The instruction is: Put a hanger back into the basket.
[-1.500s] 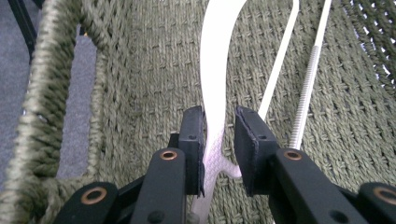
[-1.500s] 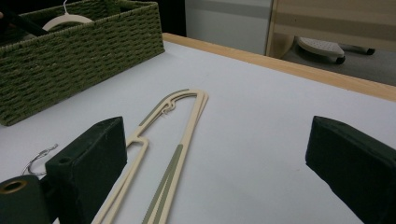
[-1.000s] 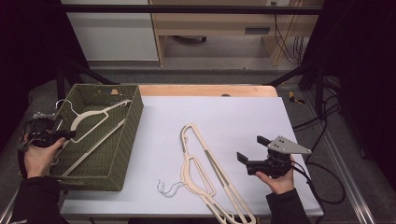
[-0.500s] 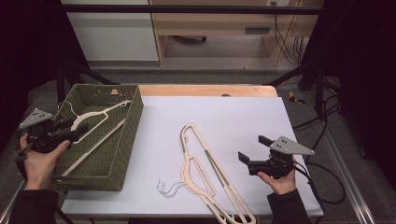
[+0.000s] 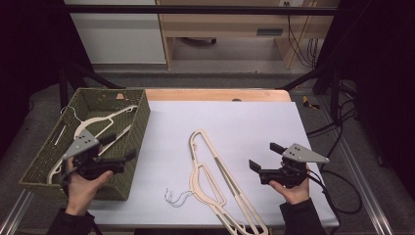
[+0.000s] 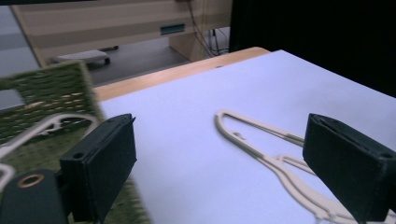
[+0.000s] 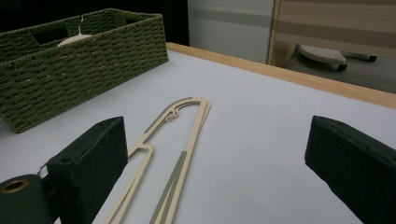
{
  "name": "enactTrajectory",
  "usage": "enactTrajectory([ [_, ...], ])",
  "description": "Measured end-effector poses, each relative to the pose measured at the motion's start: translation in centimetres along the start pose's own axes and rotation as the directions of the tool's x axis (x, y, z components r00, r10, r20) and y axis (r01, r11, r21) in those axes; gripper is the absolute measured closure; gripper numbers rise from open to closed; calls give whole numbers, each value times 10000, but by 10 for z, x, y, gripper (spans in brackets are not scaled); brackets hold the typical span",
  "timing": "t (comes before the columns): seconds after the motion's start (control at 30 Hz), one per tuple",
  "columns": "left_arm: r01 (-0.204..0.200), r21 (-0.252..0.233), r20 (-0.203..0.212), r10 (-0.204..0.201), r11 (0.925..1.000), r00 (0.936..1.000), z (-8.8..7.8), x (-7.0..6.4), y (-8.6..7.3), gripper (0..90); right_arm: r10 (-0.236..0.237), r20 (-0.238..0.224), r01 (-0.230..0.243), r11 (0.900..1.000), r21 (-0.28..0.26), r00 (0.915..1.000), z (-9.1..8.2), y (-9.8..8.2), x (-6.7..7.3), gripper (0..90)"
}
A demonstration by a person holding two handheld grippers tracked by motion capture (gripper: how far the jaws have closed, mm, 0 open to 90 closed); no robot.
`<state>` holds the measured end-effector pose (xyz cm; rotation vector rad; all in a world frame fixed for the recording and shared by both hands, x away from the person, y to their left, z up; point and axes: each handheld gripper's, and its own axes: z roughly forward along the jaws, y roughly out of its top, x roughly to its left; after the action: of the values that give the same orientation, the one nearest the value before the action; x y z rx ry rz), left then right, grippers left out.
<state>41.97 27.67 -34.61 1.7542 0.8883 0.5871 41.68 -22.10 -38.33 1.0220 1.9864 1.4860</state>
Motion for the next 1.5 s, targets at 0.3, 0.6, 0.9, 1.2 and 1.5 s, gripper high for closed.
enactTrajectory([
  [0.3,-397,633,1005,332,9972,9944,28,-40,-21,100,-15,-32,15,10000,27,10000,0,-1,1,62],
  [0.6,-705,1244,1615,499,9897,9856,47,-64,-36,111,-23,-64,23,10000,38,10000,0,-2,3,63],
  [0.9,-1293,2012,2158,848,9710,9727,67,-85,-50,138,-49,-158,51,9999,145,9999,3,-4,6,65],
  [1.2,-1805,2721,2745,1036,9452,9560,83,-102,-63,205,-47,-361,54,9998,197,9993,4,-5,9,66],
  [1.5,-2090,3420,3227,943,9162,9418,97,-112,-76,353,-68,-506,83,9995,309,9987,9,-6,12,66],
])
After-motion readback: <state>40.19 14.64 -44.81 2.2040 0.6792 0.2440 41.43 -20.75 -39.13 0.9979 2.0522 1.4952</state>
